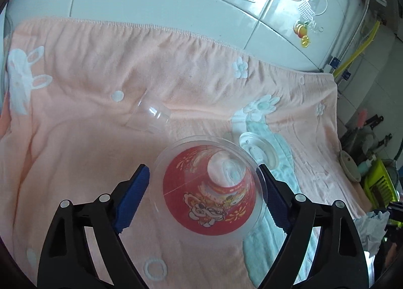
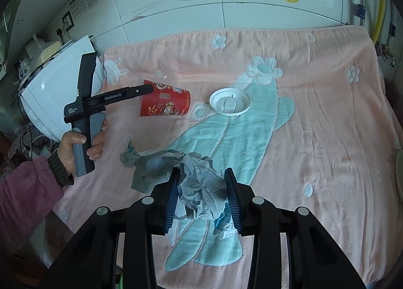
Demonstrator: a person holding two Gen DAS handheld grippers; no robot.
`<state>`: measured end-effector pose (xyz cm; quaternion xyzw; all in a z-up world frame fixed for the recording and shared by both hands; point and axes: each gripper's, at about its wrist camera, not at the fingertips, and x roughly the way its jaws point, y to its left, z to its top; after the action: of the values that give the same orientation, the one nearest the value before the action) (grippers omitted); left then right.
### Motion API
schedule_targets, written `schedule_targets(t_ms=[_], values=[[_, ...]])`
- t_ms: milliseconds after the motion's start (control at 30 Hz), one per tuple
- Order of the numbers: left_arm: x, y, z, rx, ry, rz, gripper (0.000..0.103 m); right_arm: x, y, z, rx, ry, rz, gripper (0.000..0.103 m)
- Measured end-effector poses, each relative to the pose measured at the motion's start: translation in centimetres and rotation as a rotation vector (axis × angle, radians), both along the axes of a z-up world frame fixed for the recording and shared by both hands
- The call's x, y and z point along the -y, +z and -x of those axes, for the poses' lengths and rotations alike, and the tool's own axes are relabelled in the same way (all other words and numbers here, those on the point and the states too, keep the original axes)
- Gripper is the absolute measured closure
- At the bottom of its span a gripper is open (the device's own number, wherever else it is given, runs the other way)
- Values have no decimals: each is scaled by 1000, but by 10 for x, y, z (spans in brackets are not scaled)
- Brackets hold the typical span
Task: Collect trash
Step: 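Close left tool on the red printed cup while right tool holds the paper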
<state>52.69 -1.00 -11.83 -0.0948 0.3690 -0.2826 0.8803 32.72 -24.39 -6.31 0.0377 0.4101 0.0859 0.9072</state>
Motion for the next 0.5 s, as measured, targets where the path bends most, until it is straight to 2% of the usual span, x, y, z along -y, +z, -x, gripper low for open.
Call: schedule_targets(t_ms=[33, 67, 100, 200, 267, 333, 367, 433, 467, 500], values=[[-1, 3, 10, 2, 3, -9, 22, -1, 2, 6, 7, 4, 0, 68], [-2, 4, 18, -9, -16, -5, 71, -2, 5, 12, 14, 8, 1, 68], [-4, 3, 24, -61, -29, -3, 86, -3, 7, 18, 20, 12, 1, 68], [-7, -4, 51, -95, -19, -56, 85, -4, 12, 36, 30, 24, -7, 68], [-8, -9, 67, -107, -18, -82, 79, -7, 13, 46, 35, 38, -10, 68], [-14, -10, 79, -99, -6, -80, 54, -10, 13, 55, 40, 52, -9, 68], [-18, -10, 83, -100, 16, -71, 35, -11, 12, 58, 37, 56, -13, 68], [-27, -9, 88, -109, 26, -27, 29, -12, 11, 64, 36, 56, -16, 68], [-28, -9, 88, -118, 31, -17, 22, -13, 11, 68, 35, 58, -18, 68], [-30, -10, 88, -120, 33, -19, 18, -13, 11, 70, 36, 60, -18, 68]])
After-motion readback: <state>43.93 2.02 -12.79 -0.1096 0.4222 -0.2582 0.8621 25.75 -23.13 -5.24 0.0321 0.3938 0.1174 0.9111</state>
